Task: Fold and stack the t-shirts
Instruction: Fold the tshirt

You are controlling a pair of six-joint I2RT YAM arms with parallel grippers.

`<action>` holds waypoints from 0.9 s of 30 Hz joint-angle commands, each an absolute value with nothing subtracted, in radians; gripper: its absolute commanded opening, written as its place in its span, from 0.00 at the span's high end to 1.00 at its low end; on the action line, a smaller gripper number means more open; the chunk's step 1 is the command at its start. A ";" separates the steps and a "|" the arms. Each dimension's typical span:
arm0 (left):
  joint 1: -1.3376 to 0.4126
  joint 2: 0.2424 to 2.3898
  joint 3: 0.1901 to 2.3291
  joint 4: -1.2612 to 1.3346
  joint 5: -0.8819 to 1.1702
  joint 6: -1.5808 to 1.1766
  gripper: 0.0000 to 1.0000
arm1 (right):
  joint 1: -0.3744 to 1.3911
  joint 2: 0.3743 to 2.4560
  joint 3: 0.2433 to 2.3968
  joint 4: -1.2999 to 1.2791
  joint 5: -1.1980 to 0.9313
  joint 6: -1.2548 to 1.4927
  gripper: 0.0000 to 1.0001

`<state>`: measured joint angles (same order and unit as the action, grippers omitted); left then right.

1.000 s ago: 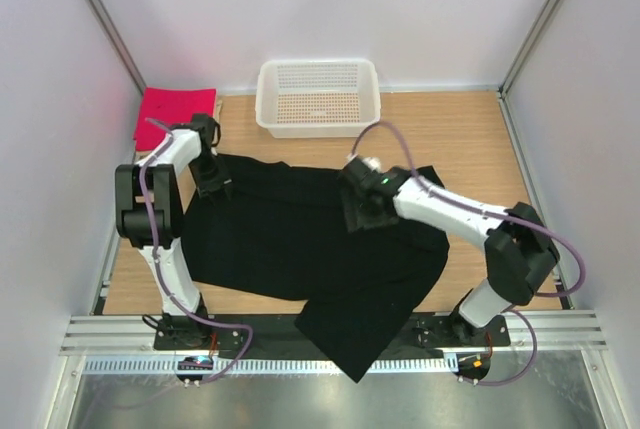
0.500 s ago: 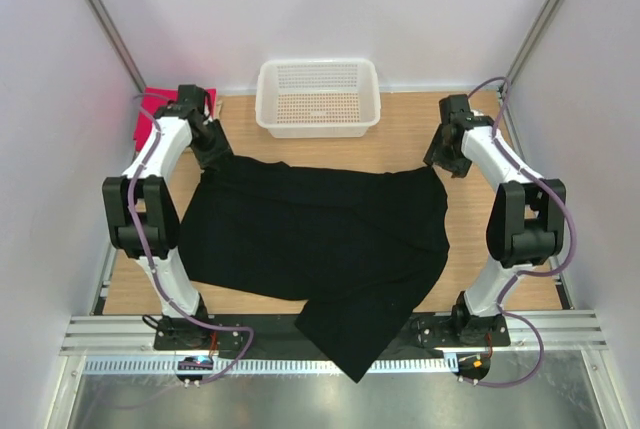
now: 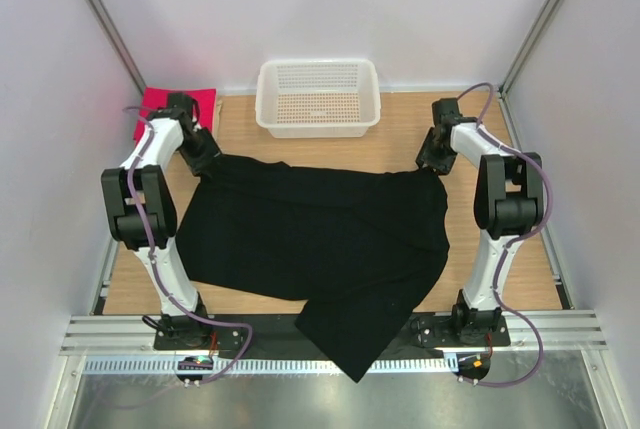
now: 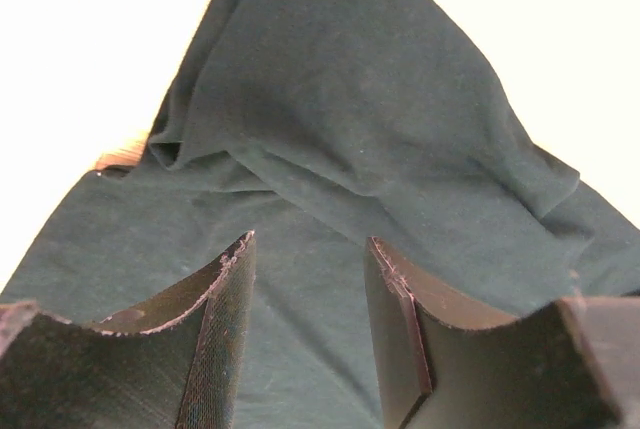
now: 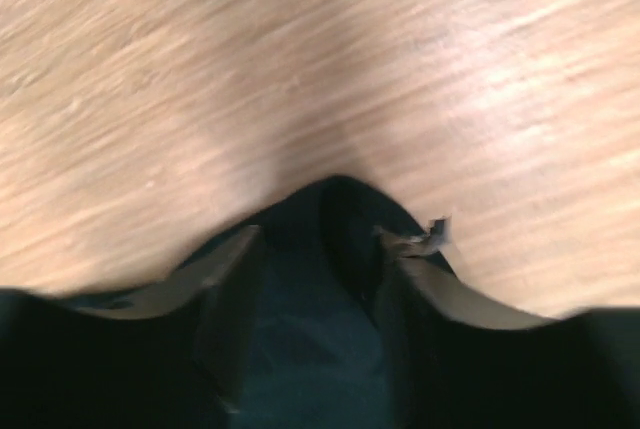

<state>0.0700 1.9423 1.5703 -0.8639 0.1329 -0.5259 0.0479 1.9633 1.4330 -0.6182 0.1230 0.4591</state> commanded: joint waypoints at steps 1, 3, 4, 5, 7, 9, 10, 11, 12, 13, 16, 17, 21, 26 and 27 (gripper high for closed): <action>0.090 1.925 1.583 -0.857 0.163 -0.523 0.51 | 0.038 2.008 1.499 -0.568 0.130 0.488 0.50; 0.097 1.922 1.583 -0.857 0.163 -0.522 0.51 | 0.026 2.037 1.514 -0.577 0.173 0.503 0.55; 0.103 1.921 1.583 -0.854 0.161 -0.519 0.51 | 0.022 2.040 1.516 -0.565 0.198 0.515 0.65; 0.103 1.921 1.585 -0.854 0.158 -0.518 0.51 | 0.011 2.039 1.514 -0.555 0.216 0.518 0.71; 0.106 1.925 1.585 -0.853 0.156 -0.520 0.51 | 0.015 2.042 1.520 -0.543 0.274 0.525 0.85; 0.107 1.936 1.591 -0.851 0.160 -0.520 0.51 | -0.017 2.049 1.532 -0.538 0.326 0.528 0.88; 0.107 1.939 1.589 -0.851 0.160 -0.523 0.51 | -0.020 2.052 1.549 -0.535 0.334 0.523 0.89; 0.107 1.947 1.589 -0.847 0.161 -0.526 0.51 | -0.023 2.060 1.561 -0.534 0.339 0.522 0.89; 0.106 1.948 1.588 -0.845 0.161 -0.535 0.51 | -0.026 2.078 1.590 -0.538 0.328 0.520 0.89; 0.106 1.950 1.588 -0.841 0.164 -0.540 0.51 | -0.028 2.089 1.609 -0.549 0.312 0.515 0.89; 0.106 1.959 1.583 -0.821 0.172 -0.558 0.51 | -0.028 2.143 1.684 -0.596 0.221 0.508 0.69; 0.107 1.960 1.585 -0.816 0.173 -0.563 0.51 | -0.028 2.152 1.707 -0.627 0.215 0.514 0.63; 0.106 1.980 1.583 -0.784 0.213 -0.581 0.59 | -0.023 2.142 1.784 -0.725 0.228 0.499 0.40; 0.107 1.974 1.549 -0.814 0.121 -0.587 0.62 | -0.005 2.051 1.830 -0.891 0.372 0.423 0.31; 0.107 1.961 1.527 -0.815 0.095 -0.589 0.65 | 0.000 2.031 1.813 -0.902 0.379 0.417 0.31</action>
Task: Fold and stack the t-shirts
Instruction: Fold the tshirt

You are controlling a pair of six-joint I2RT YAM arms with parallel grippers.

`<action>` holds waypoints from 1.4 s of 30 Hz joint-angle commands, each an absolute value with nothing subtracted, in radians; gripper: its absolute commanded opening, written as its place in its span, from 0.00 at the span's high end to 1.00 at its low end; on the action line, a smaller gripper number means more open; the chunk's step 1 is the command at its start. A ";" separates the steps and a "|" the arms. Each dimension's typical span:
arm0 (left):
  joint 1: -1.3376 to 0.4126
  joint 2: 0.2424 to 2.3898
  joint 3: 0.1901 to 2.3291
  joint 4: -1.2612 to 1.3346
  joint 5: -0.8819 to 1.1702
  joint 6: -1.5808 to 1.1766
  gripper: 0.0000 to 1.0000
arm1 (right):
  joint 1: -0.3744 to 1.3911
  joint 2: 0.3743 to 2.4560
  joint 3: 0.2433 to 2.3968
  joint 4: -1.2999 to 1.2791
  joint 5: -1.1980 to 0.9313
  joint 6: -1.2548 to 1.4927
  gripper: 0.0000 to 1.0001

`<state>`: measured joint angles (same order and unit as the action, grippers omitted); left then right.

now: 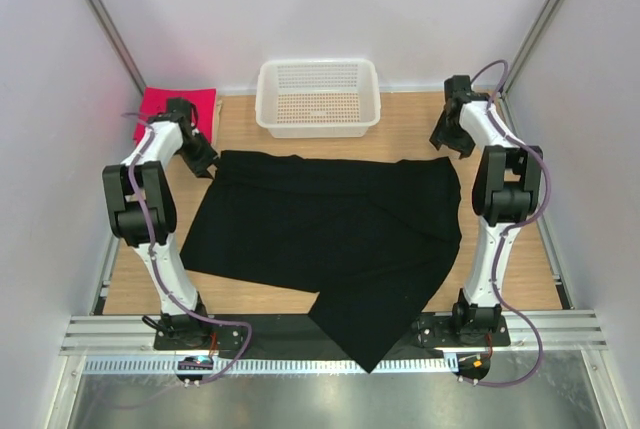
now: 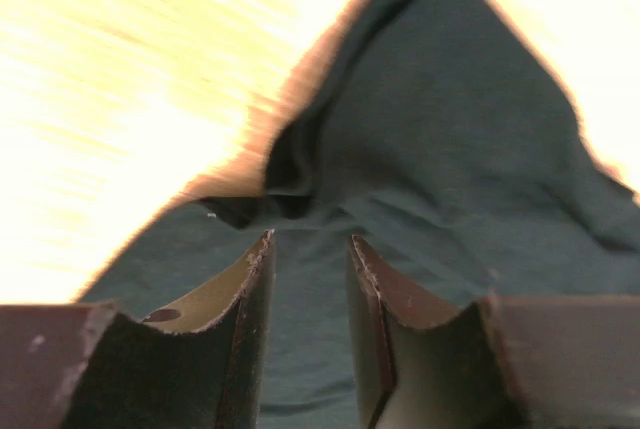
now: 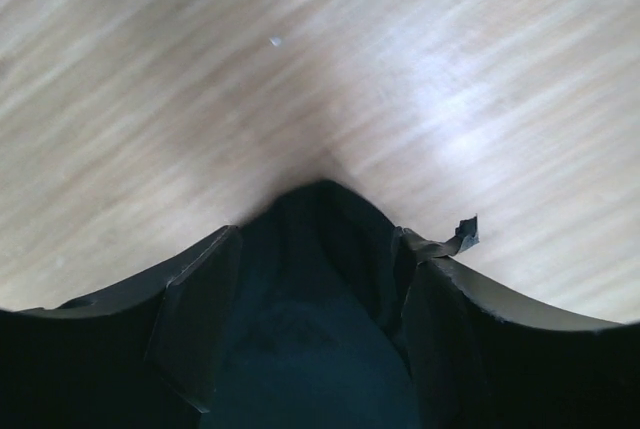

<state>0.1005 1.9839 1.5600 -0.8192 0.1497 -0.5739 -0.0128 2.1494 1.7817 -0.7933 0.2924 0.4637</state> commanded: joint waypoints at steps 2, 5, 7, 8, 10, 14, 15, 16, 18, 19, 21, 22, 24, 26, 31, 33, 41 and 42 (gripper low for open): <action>0.107 1.895 1.438 -0.779 0.058 -0.594 0.65 | 0.036 1.961 1.784 -0.911 0.380 0.403 0.31; 0.106 1.829 1.336 -0.743 0.048 -0.615 0.66 | 0.116 1.881 1.717 -0.902 0.390 0.376 0.31; 0.107 1.819 1.303 -0.730 0.045 -0.638 0.68 | 0.161 1.858 1.683 -0.910 0.377 0.368 0.31; 0.107 1.838 1.292 -0.730 0.034 -0.643 0.69 | 0.182 1.839 1.677 -0.920 0.373 0.379 0.31; 0.109 1.871 1.304 -0.762 0.011 -0.650 0.69 | 0.245 1.818 1.660 -0.934 0.345 0.385 0.31; 0.109 1.930 1.322 -0.860 -0.106 -0.673 0.70 | 0.325 1.760 1.617 -0.933 0.330 0.410 0.32; 0.112 1.928 1.304 -0.886 -0.127 -0.681 0.70 | 0.333 1.749 1.609 -0.936 0.330 0.420 0.31; 0.118 1.921 1.286 -0.894 -0.153 -0.692 0.70 | 0.339 1.734 1.605 -0.943 0.330 0.425 0.31; 0.130 1.873 1.206 -0.891 -0.156 -0.724 0.69 | 0.341 1.710 1.580 -0.934 0.311 0.426 0.31; 0.144 1.853 1.183 -0.882 -0.153 -0.733 0.69 | 0.341 1.697 1.572 -0.934 0.313 0.425 0.32; 0.153 1.824 1.149 -0.876 -0.149 -0.742 0.69 | 0.342 1.683 1.545 -0.933 0.319 0.420 0.31; 0.153 1.807 1.146 -0.880 -0.147 -0.741 0.68 | 0.342 1.677 1.537 -0.934 0.322 0.411 0.31; 0.153 1.798 1.160 -0.882 -0.117 -0.723 0.67 | 0.341 1.660 1.507 -0.927 0.324 0.402 0.31; 0.150 1.776 1.189 -0.882 -0.088 -0.709 0.64 | 0.341 1.651 1.487 -0.925 0.322 0.391 0.31; 0.133 1.718 1.268 -0.828 -0.057 -0.655 0.57 | 0.342 1.634 1.433 -0.925 0.319 0.382 0.31; 0.129 1.735 1.330 -0.813 -0.034 -0.632 0.58 | 0.341 1.632 1.424 -0.930 0.314 0.377 0.31; 0.126 1.934 1.532 -0.861 0.026 -0.601 0.71 | 0.337 1.625 1.420 -0.934 0.318 0.371 0.31; 0.127 1.954 1.549 -0.865 0.028 -0.601 0.71 | 0.336 1.621 1.420 -0.937 0.321 0.370 0.31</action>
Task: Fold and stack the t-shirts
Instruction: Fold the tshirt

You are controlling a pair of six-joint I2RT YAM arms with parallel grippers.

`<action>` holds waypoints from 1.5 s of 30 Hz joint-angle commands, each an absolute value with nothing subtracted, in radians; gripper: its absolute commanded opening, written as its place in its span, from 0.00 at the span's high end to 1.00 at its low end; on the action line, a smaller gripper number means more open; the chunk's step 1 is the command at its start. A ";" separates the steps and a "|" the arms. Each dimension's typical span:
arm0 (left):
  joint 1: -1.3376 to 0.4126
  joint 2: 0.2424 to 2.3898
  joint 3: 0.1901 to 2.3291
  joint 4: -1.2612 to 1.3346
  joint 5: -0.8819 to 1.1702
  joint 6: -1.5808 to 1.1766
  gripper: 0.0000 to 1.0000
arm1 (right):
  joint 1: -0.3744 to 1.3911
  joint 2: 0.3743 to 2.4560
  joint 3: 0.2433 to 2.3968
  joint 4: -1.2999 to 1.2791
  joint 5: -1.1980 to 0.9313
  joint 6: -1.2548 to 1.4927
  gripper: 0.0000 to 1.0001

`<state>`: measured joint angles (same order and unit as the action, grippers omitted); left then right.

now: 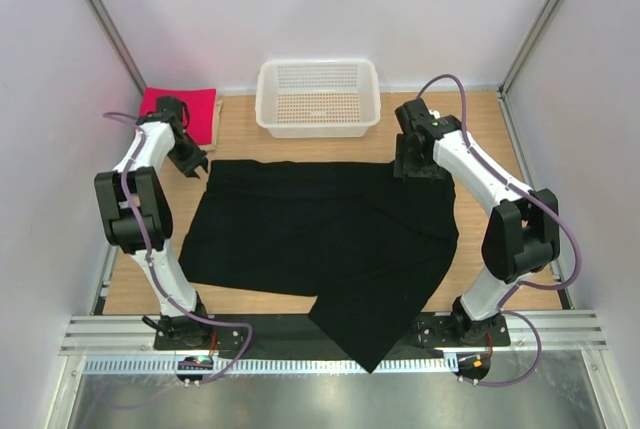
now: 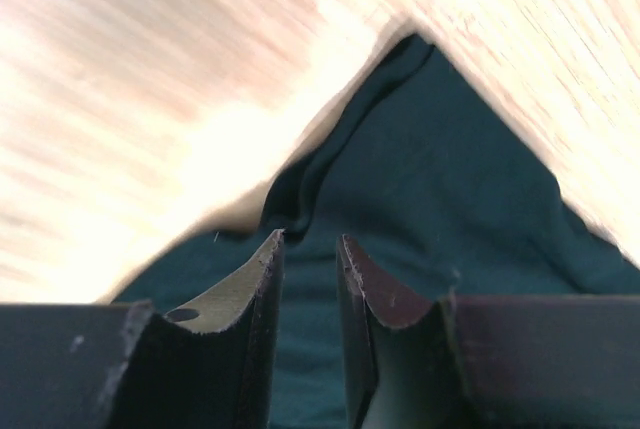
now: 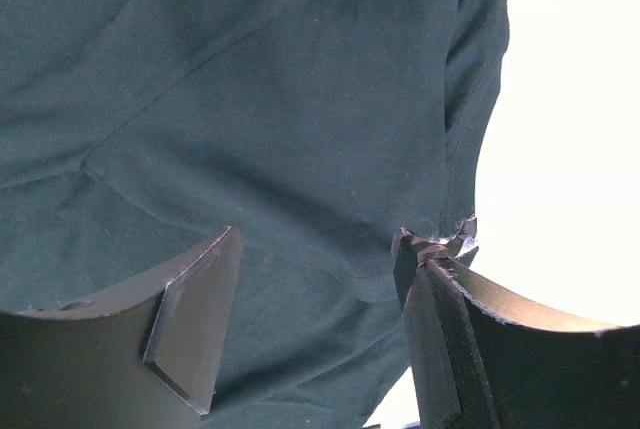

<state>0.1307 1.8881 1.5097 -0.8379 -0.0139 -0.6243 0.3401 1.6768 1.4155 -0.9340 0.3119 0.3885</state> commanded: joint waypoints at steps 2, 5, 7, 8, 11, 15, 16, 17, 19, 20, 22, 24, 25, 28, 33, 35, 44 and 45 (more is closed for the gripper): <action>0.127 1.960 1.555 -0.870 0.032 -0.603 0.71 | 0.331 1.611 1.416 -0.936 0.327 0.367 0.31; 0.127 1.951 1.546 -0.867 0.028 -0.600 0.69 | 0.321 1.605 1.408 -0.936 0.328 0.365 0.31; 0.127 1.928 1.528 -0.862 0.031 -0.595 0.68 | 0.319 1.601 1.402 -0.936 0.325 0.365 0.31; 0.127 1.919 1.519 -0.844 0.032 -0.588 0.65 | 0.316 1.600 1.399 -0.936 0.322 0.367 0.31; 0.127 1.891 1.491 -0.819 0.035 -0.580 0.61 | 0.316 1.603 1.394 -0.933 0.311 0.374 0.31; 0.127 1.867 1.465 -0.795 0.061 -0.548 0.57 | 0.316 1.609 1.393 -0.930 0.301 0.379 0.31; 0.126 1.862 1.460 -0.792 0.064 -0.529 0.57 | 0.314 1.611 1.393 -0.927 0.298 0.377 0.31; 0.127 1.849 1.453 -0.785 0.069 -0.519 0.57 | 0.314 1.612 1.391 -0.928 0.298 0.379 0.31; 0.127 1.827 1.419 -0.749 0.086 -0.486 0.57 | 0.314 1.614 1.390 -0.927 0.296 0.377 0.31; 0.126 1.804 1.405 -0.735 0.090 -0.473 0.57 | 0.314 1.614 1.388 -0.925 0.293 0.377 0.31; 0.129 1.789 1.371 -0.697 0.100 -0.439 0.58 | 0.314 1.615 1.382 -0.925 0.287 0.382 0.31; 0.127 1.801 1.371 -0.690 0.101 -0.420 0.60 | 0.316 1.614 1.379 -0.923 0.284 0.382 0.31; 0.127 1.808 1.382 -0.696 0.113 -0.405 0.63 | 0.314 1.612 1.379 -0.922 0.282 0.380 0.31; 0.127 1.836 1.396 -0.684 0.150 -0.344 0.63 | 0.316 1.609 1.378 -0.923 0.279 0.377 0.31; 0.126 1.852 1.408 -0.693 0.158 -0.304 0.65 | 0.316 1.598 1.378 -0.930 0.284 0.370 0.31; 0.127 1.852 1.398 -0.695 0.163 -0.301 0.66 | 0.314 1.592 1.374 -0.936 0.282 0.371 0.31; 0.127 1.882 1.377 -0.687 0.153 -0.268 0.69 | 0.316 1.580 1.365 -0.931 0.275 0.374 0.31; 0.127 1.890 1.387 -0.689 0.155 -0.268 0.69 | 0.316 1.578 1.364 -0.930 0.276 0.379 0.31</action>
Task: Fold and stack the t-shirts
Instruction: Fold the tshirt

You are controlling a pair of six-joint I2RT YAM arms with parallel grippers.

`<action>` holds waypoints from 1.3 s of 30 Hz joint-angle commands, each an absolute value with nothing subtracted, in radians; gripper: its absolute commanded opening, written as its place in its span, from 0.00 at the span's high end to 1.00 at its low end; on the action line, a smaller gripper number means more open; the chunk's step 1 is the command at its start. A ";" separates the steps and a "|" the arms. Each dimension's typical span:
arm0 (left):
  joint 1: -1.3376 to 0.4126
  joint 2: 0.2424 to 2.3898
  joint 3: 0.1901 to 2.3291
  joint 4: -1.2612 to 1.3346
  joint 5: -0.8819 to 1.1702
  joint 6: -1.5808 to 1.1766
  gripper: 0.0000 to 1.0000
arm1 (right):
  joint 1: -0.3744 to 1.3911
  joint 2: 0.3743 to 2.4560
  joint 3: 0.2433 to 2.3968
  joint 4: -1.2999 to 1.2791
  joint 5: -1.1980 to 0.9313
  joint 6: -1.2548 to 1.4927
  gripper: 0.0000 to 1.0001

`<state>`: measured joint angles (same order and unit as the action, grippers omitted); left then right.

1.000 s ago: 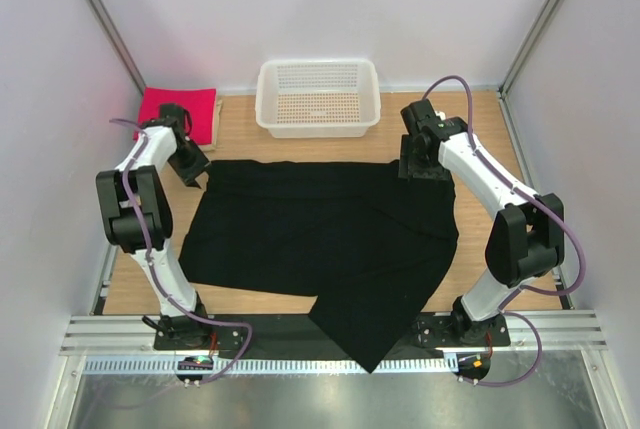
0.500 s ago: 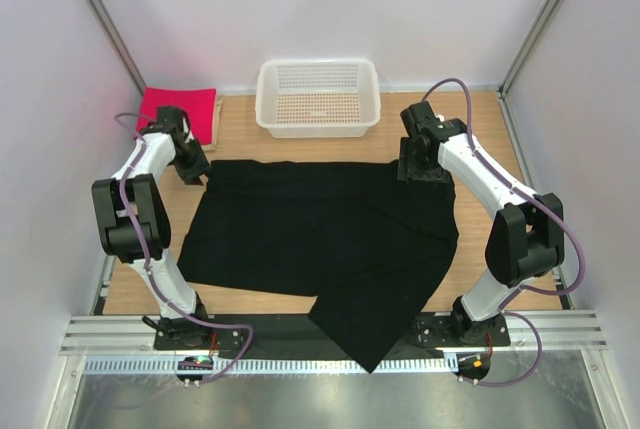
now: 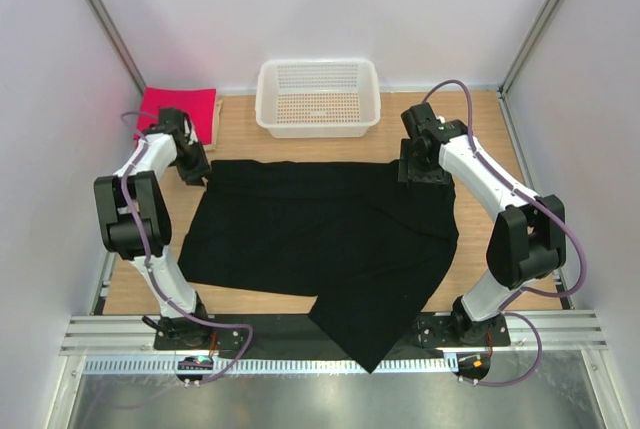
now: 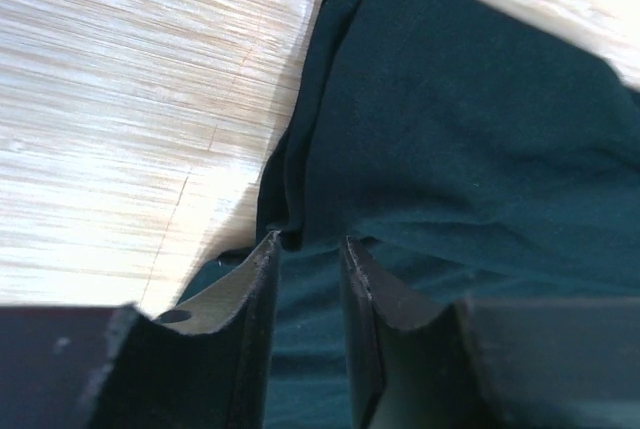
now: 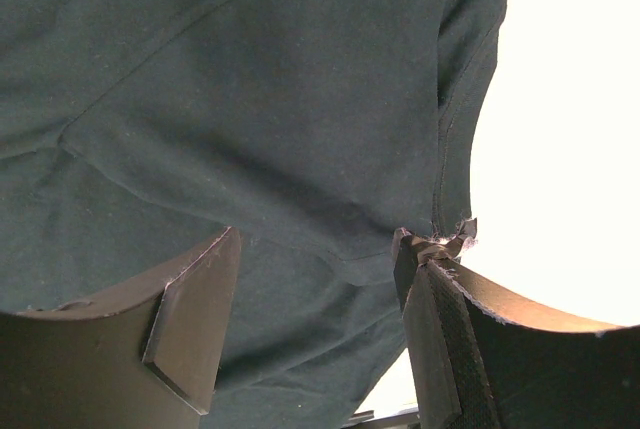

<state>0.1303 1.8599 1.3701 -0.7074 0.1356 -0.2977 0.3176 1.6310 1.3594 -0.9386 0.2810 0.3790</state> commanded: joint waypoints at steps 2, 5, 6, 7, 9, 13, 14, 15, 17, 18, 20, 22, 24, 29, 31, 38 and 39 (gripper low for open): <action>0.127 1.908 1.397 -0.689 0.158 -0.265 0.67 | 0.314 1.577 1.364 -0.933 0.273 0.379 0.31; 0.126 1.919 1.414 -0.689 0.164 -0.268 0.67 | 0.314 1.572 1.359 -0.934 0.276 0.380 0.31; 0.126 1.931 1.423 -0.690 0.161 -0.268 0.68 | 0.314 1.571 1.359 -0.936 0.278 0.382 0.31; 0.127 1.934 1.428 -0.692 0.160 -0.268 0.68 | 0.316 1.568 1.355 -0.936 0.276 0.383 0.31; 0.126 1.948 1.436 -0.695 0.158 -0.267 0.68 | 0.314 1.565 1.353 -0.936 0.275 0.383 0.31; 0.127 1.956 1.440 -0.690 0.164 -0.270 0.70 | 0.316 1.562 1.351 -0.940 0.275 0.388 0.31; 0.127 1.957 1.442 -0.690 0.164 -0.275 0.71 | 0.314 1.562 1.350 -0.942 0.276 0.388 0.31; 0.127 1.956 1.443 -0.690 0.163 -0.282 0.74 | 0.314 1.562 1.350 -0.943 0.276 0.387 0.31; 0.127 1.944 1.450 -0.695 0.161 -0.291 0.77 | 0.316 1.562 1.347 -0.946 0.275 0.385 0.31; 0.127 1.944 1.454 -0.701 0.155 -0.302 0.82 | 0.316 1.559 1.345 -0.948 0.276 0.387 0.31; 0.127 1.948 1.482 -0.722 0.156 -0.316 0.91 | 0.316 1.559 1.344 -0.956 0.278 0.387 0.31; 0.127 1.954 1.499 -0.762 0.169 -0.340 1.00 | 0.316 1.560 1.344 -0.968 0.279 0.385 0.31; 0.127 1.956 1.502 -0.776 0.179 -0.357 1.00 | 0.313 1.562 1.342 -0.989 0.284 0.388 0.33; 0.127 1.959 1.525 -0.824 0.205 -0.397 1.00 | 0.243 1.537 1.286 -1.022 0.201 0.411 0.43; 0.127 1.959 1.535 -0.842 0.222 -0.409 1.00 | 0.157 1.517 1.225 -1.016 0.157 0.431 0.47; 0.127 1.948 1.523 -0.839 0.245 -0.414 1.00 | 0.015 1.474 1.056 -0.962 0.012 0.480 0.51; 0.127 1.948 1.520 -0.841 0.245 -0.414 1.00 | 0.012 1.473 1.042 -0.951 -0.027 0.486 0.50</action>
